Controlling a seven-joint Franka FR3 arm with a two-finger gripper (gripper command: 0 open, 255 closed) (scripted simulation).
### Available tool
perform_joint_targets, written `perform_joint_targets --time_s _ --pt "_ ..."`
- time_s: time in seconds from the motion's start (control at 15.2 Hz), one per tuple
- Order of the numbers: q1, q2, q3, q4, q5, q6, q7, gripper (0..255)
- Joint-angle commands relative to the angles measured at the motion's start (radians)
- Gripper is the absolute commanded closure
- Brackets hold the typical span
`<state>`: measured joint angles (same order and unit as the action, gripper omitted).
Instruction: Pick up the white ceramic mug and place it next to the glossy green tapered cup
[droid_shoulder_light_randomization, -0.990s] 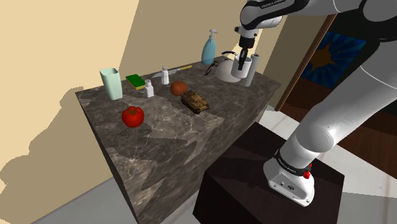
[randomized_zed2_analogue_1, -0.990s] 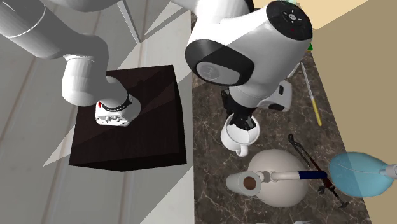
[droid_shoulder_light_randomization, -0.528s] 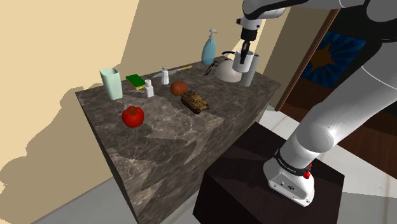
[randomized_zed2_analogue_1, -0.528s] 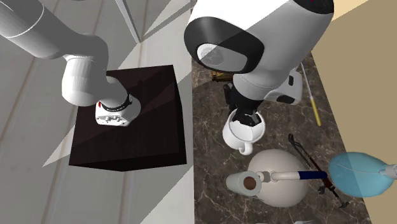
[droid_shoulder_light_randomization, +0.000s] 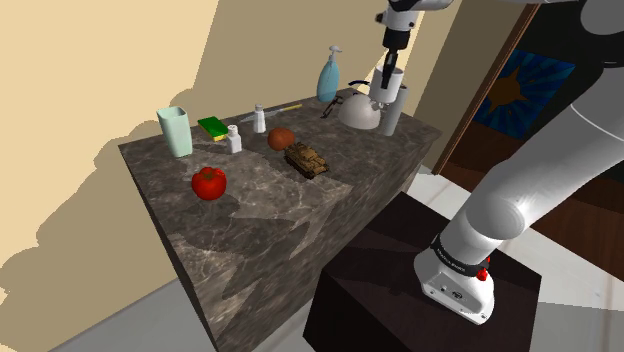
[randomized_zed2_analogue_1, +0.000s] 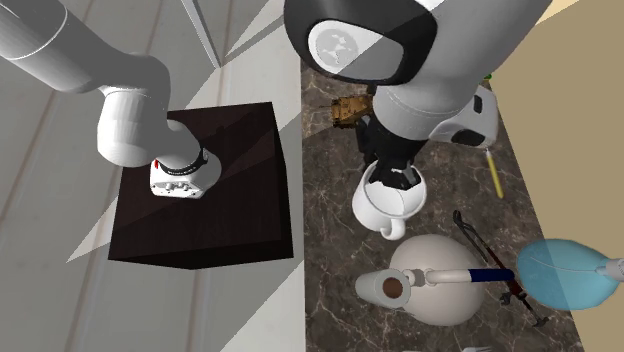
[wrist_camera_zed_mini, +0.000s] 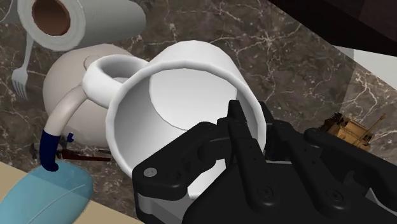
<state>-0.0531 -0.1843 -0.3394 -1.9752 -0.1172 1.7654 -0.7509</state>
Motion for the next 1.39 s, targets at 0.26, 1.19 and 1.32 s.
perform_joint_targets --time_s 0.26,1.19,1.32 --pt "0.013 -0.001 0.019 0.061 0.005 -0.065 0.023 255" --pt "0.156 0.077 0.208 0.14 0.064 -0.088 0.34 255" --pt "0.176 0.104 0.232 0.17 0.072 -0.093 0.383 255"
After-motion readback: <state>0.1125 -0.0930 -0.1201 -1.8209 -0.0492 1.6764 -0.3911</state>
